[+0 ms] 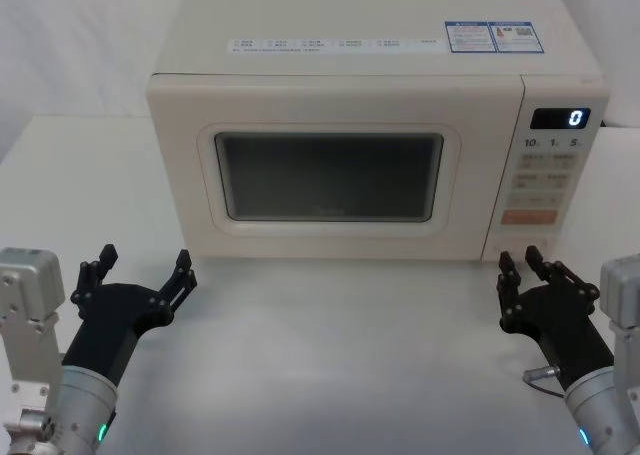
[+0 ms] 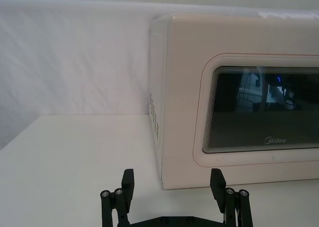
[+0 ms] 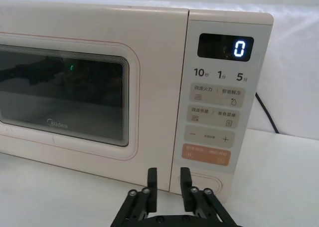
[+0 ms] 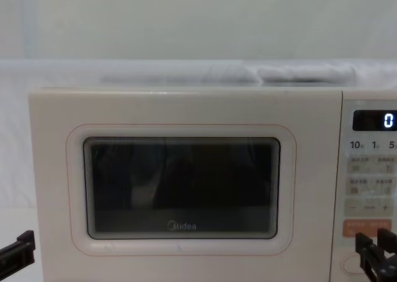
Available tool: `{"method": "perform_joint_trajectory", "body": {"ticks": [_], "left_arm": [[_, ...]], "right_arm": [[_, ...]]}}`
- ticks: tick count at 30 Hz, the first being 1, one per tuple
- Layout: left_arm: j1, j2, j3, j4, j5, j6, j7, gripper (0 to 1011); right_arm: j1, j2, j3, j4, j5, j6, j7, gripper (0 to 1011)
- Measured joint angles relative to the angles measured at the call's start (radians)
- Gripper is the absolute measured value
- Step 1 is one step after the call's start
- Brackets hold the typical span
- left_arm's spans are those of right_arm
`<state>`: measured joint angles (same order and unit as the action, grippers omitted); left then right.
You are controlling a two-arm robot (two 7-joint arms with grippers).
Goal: Press the button to open the microwave door with one hand; close the microwave door with the other hand.
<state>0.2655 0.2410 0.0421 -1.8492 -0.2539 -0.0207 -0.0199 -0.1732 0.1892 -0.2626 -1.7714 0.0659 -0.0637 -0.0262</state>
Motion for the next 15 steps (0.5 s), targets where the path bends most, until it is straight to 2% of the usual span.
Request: {"method": "perform_joint_trajectory", "body": {"ticks": [3, 7, 9, 15], "left_arm": [[0.0, 0.0, 0.0, 0.0, 0.0, 0.0, 0.0, 1001], [0.0, 0.0, 0.0, 0.0, 0.0, 0.0, 0.0, 1001], [0.0, 0.0, 0.0, 0.0, 0.0, 0.0, 0.0, 1001], [0.0, 0.0, 0.0, 0.0, 0.0, 0.0, 0.0, 1001]], "right_arm": [[0.0, 0.0, 0.0, 0.0, 0.0, 0.0, 0.0, 195], [0.0, 0.0, 0.0, 0.0, 0.0, 0.0, 0.0, 122], [0.0, 0.0, 0.0, 0.0, 0.0, 0.0, 0.0, 27], [0.0, 0.0, 0.0, 0.0, 0.0, 0.0, 0.0, 0]]}}
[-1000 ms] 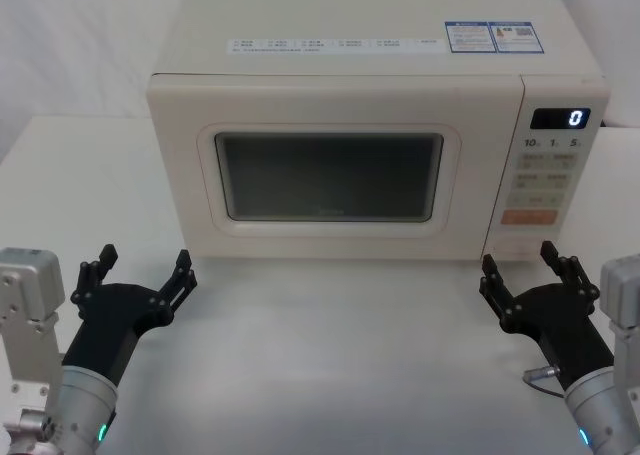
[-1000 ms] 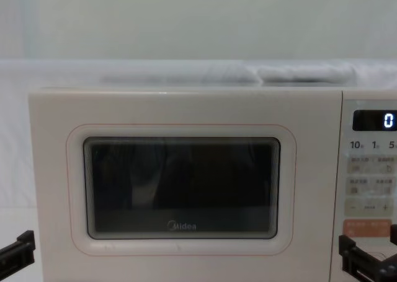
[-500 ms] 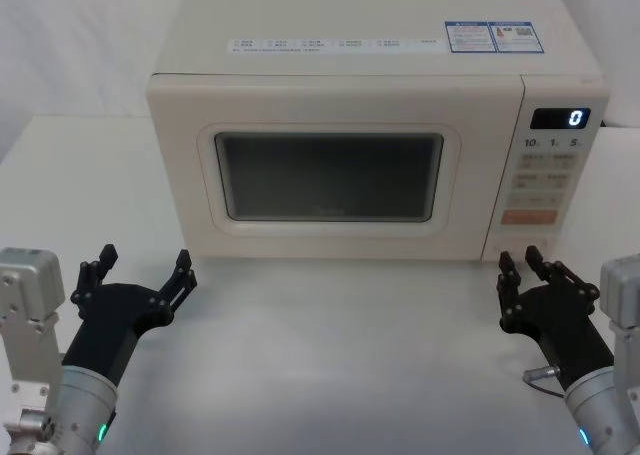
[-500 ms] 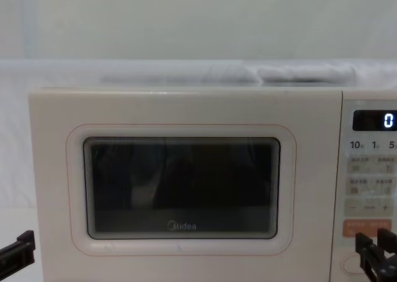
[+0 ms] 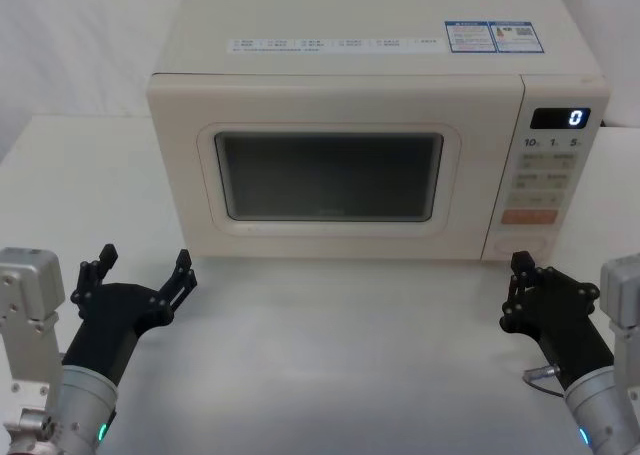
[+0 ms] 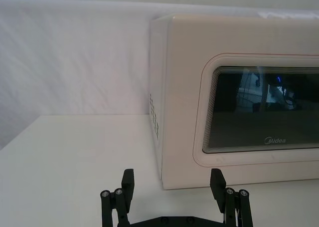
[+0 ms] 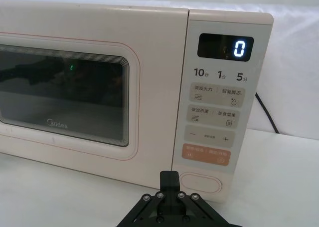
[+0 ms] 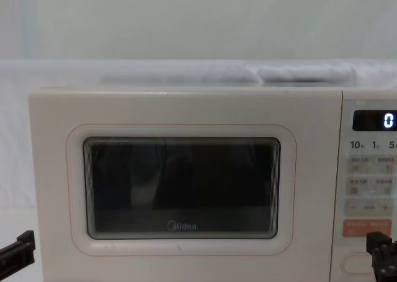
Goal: Press the button to open the microwave door with one hand; close the microwave door with the other hand.
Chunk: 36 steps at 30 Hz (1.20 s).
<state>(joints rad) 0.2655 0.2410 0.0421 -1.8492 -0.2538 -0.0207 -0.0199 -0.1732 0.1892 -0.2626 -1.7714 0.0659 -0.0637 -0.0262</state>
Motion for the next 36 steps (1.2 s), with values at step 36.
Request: {"method": "perform_joint_trajectory", "body": {"ticks": [36], "left_arm": [[0.0, 0.0, 0.0, 0.0, 0.0, 0.0, 0.0, 1001]], "right_arm": [[0.0, -0.002, 0.001, 0.0, 0.001, 0.0, 0.003, 0]]}}
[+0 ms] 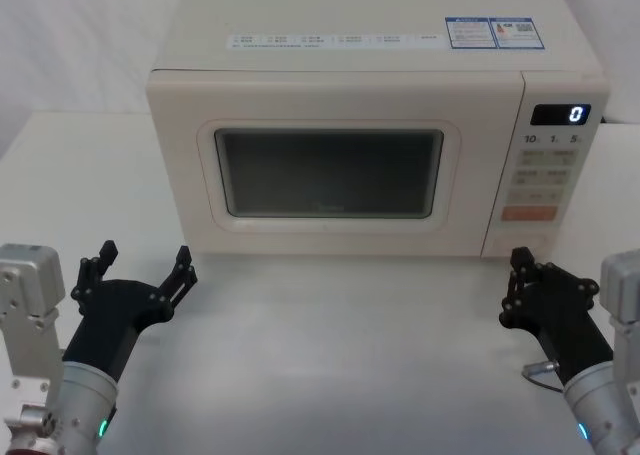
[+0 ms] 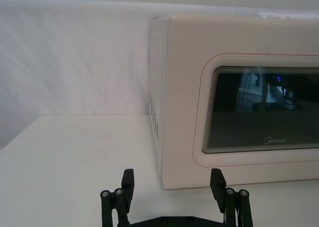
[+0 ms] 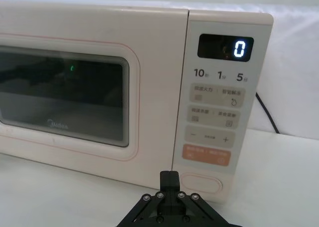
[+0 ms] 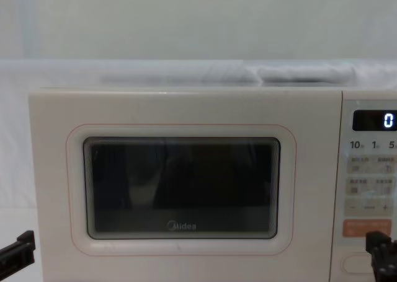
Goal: Press the button to open the microwave door with one hand; close the microwave door with the other hand.
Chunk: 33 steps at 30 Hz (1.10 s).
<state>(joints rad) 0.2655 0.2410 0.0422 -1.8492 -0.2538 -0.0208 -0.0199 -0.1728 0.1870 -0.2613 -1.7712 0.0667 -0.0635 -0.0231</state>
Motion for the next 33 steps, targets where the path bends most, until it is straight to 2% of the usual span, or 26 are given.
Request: {"method": "perform_joint_trajectory", "body": {"ticks": [6, 15, 26, 33], "left_arm": [[0.0, 0.0, 0.0, 0.0, 0.0, 0.0, 0.0, 1001], [0.0, 0.0, 0.0, 0.0, 0.0, 0.0, 0.0, 1001], [0.0, 0.0, 0.0, 0.0, 0.0, 0.0, 0.0, 1001], [0.0, 0.0, 0.0, 0.0, 0.0, 0.0, 0.0, 1001]], "right_arm": [[0.006, -0.029, 0.014, 0.019, 0.013, 0.001, 0.026, 0], [0.036, -0.063, 0.049, 0.065, 0.027, 0.061, 0.056, 0], [0.09, -0.081, 0.093, 0.09, 0.052, 0.12, 0.109, 0], [0.116, -0.084, 0.104, 0.098, 0.054, 0.171, 0.119, 0]]}}
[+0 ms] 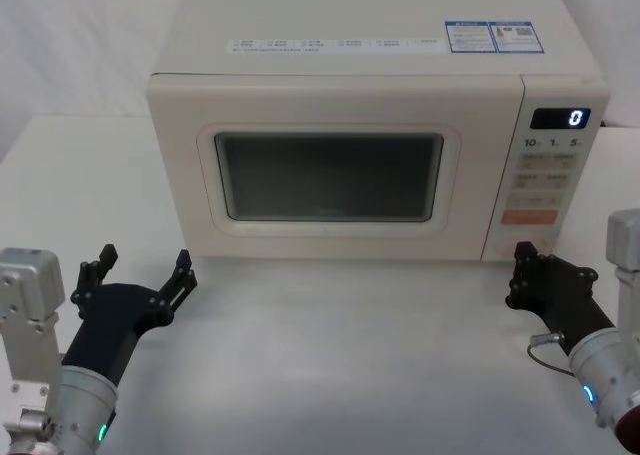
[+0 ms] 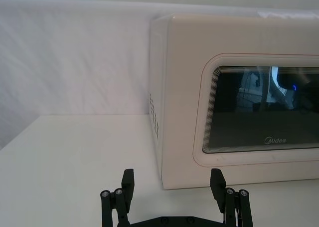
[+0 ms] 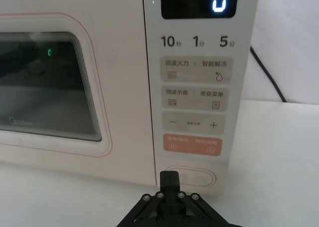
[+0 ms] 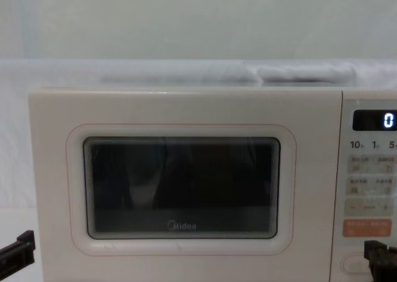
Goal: Press the button to open the microwave door with one hand; close the microwave door with the other hand.
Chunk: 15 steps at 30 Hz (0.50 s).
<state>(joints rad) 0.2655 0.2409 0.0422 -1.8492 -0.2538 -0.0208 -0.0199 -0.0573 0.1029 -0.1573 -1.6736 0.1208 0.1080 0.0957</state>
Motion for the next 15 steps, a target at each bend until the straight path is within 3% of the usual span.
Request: {"method": "perform_joint_trajectory", "body": {"ticks": [6, 15], "left_arm": [[0.0, 0.0, 0.0, 0.0, 0.0, 0.0, 0.0, 1001], [0.0, 0.0, 0.0, 0.0, 0.0, 0.0, 0.0, 1001]], "right_arm": [[0.03, 0.002, 0.002, 0.027, -0.002, 0.035, 0.015, 0], [0.062, 0.001, 0.004, 0.077, -0.001, 0.046, 0.026, 0]]}}
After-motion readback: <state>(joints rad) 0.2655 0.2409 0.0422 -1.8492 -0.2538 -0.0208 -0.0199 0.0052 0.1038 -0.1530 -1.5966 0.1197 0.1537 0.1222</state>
